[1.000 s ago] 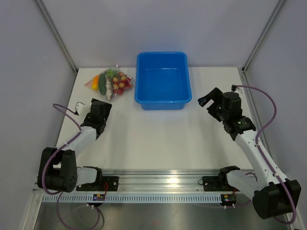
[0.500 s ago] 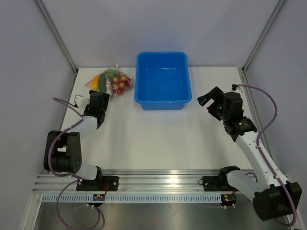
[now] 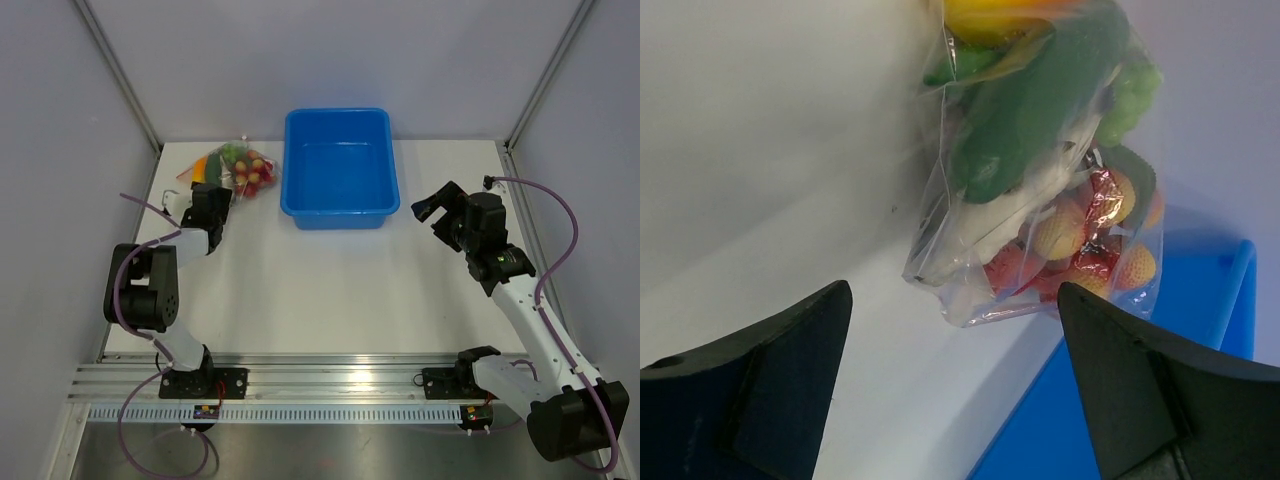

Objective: Open the zip-top bag and remove the fake food
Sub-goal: Move the zipper food storage bag to the center of the board.

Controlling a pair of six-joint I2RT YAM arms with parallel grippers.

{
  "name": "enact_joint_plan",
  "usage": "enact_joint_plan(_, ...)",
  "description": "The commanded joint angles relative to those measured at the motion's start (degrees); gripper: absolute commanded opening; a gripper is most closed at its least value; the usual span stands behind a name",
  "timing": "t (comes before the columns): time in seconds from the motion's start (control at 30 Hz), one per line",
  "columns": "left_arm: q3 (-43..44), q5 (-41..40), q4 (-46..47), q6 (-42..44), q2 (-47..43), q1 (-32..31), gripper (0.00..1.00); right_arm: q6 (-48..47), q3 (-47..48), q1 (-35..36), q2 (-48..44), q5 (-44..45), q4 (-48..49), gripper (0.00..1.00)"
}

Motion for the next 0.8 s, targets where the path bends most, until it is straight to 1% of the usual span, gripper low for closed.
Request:
enact_joint_plan(0.0, 2.3, 1.3, 5.3, -0.3, 1.3, 0.5, 0.85, -1.1, 0.1, 0.2, -1.3, -1.6, 2.5, 1.0)
enact_joint_plan(0.1, 3.1, 1.9, 5.7, -0.3, 3.1, 0.6, 0.8, -1.1, 0.1, 0.2, -1.3, -1.6, 2.6, 0.99)
enact_joint_plan(0.27, 2.0, 2.7, 8.3, -0.8, 4.3, 1.1, 0.62, -1.0, 0.0, 0.2, -1.3, -1.6, 2.6, 0.99)
enact_joint_plan(0.33, 1.9, 2.5, 8.2, -0.5, 4.1, 1.1, 0.6, -1.0, 0.1, 0.2, -1.2, -1.6, 2.7, 0.99)
enact_joint_plan(0.37, 1.9, 2.4, 8.1, -0.3, 3.8, 1.1, 0.56, -1.0, 0.1, 0.2, -1.1, -1.6, 2.6, 0.99)
enact_joint_plan(0.43, 1.5, 1.9, 8.1, -0.3, 3.5, 1.1, 0.54, -1.0, 0.0, 0.2, -1.1, -1.6, 2.6, 0.99)
enact_joint_plan(0.5, 1.5, 2.0, 8.0, -0.2, 3.4, 1.2, 0.49, -1.0, 0.0, 0.3, -1.0, -1.6, 2.6, 0.99)
enact_joint_plan(0.57, 1.5, 2.3, 8.0, -0.2, 3.3, 1.3, 0.42, -0.9, 0.0, 0.1, -1.1, -1.6, 2.6, 0.99)
enact_joint_plan(0.6, 1.6, 2.4, 8.1, -0.2, 3.2, 1.3, 0.34, -1.0, 0.0, 0.2, -1.0, -1.6, 2.7, 0.99)
enact_joint_plan(0.67, 1.9, 3.1, 8.2, -0.1, 3.3, 1.3, 0.28, -1.0, 0.0, 0.2, -1.0, -1.6, 2.7, 1.0)
enact_joint_plan(0.7, 2.0, 3.1, 8.2, -0.1, 3.4, 1.3, 0.26, -1.0, 0.0, 0.3, -1.0, -3.0, 2.7, 1.0)
enact_joint_plan(0.77, 2.0, 3.4, 8.4, -0.1, 3.3, 1.4, 0.15, -1.0, 0.0, 0.3, -1.1, -3.1, 2.6, 1.0)
